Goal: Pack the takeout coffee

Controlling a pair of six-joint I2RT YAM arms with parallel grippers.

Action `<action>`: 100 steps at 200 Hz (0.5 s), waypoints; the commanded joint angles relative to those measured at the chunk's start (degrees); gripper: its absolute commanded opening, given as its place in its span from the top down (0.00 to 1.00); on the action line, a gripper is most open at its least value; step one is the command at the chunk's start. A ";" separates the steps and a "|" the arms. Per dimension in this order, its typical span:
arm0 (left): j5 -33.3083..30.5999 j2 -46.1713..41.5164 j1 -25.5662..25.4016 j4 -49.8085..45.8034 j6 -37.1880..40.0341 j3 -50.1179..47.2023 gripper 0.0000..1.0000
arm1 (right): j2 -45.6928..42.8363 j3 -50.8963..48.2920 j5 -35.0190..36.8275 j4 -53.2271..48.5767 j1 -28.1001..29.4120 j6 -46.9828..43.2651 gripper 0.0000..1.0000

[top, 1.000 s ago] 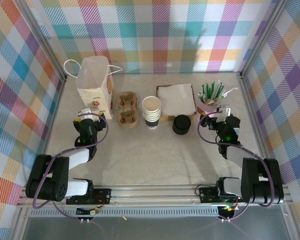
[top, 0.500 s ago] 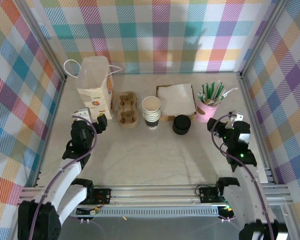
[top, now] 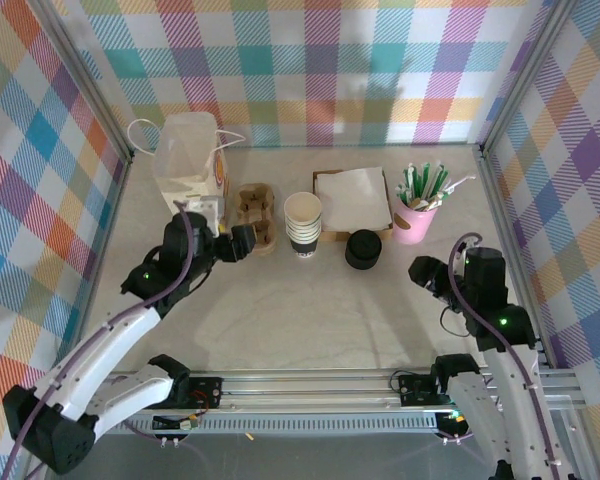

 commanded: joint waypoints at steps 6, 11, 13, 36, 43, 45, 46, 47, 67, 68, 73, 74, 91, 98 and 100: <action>-2.64 6.73 -0.99 -10.50 -4.11 12.58 0.30 | 2.97 8.40 -1.42 -7.13 1.17 -0.21 0.23; -2.15 8.04 -1.22 -11.78 -4.43 14.70 0.31 | 3.65 9.98 -0.83 -8.38 1.42 -0.41 0.21; -1.80 8.79 -1.38 -12.23 -4.47 15.52 0.31 | 3.84 10.26 -0.73 -8.65 1.50 -0.41 0.20; -0.77 15.43 -3.51 -18.22 -3.33 25.25 0.33 | 7.27 16.96 1.27 -13.95 2.65 -3.20 0.09; -1.17 17.33 -3.87 -20.23 -3.07 28.54 0.33 | 8.04 18.57 1.96 -15.37 2.93 -3.97 0.08; -1.38 17.93 -3.99 -21.00 -3.07 29.38 0.33 | 8.31 19.03 2.13 -15.75 3.04 -4.22 0.08; -1.48 18.20 -4.09 -21.31 -3.06 29.89 0.33 | 8.42 19.27 2.29 -15.93 3.05 -4.34 0.08; -1.66 18.47 -4.13 -21.63 -3.09 30.33 0.33 | 8.51 19.39 2.41 -16.16 3.11 -4.44 0.08; -3.91 23.44 -4.26 -27.40 -4.23 39.29 0.33 | 10.24 23.50 2.46 -19.24 3.33 -6.11 0.15; -3.97 23.64 -4.27 -27.67 -4.29 39.73 0.33 | 10.30 23.66 2.41 -19.30 3.33 -6.16 0.16; -4.41 24.67 -4.27 -28.80 -4.56 41.80 0.33 | 10.59 24.44 2.08 -19.83 3.36 -6.53 0.18; -4.53 24.82 -4.27 -29.03 -4.59 42.22 0.33 | 10.66 24.61 2.00 -19.95 3.35 -6.55 0.18; -5.42 27.34 -4.27 -31.46 -5.76 47.99 0.33 | 10.98 26.71 0.36 -20.89 3.35 -7.25 0.25; -5.81 28.09 -4.27 -32.11 -6.20 49.92 0.34 | 10.90 27.18 -0.44 -20.65 3.33 -7.59 0.30; -5.91 28.31 -4.27 -32.34 -6.31 50.50 0.35 | 10.85 27.22 -0.63 -20.57 3.33 -7.66 0.32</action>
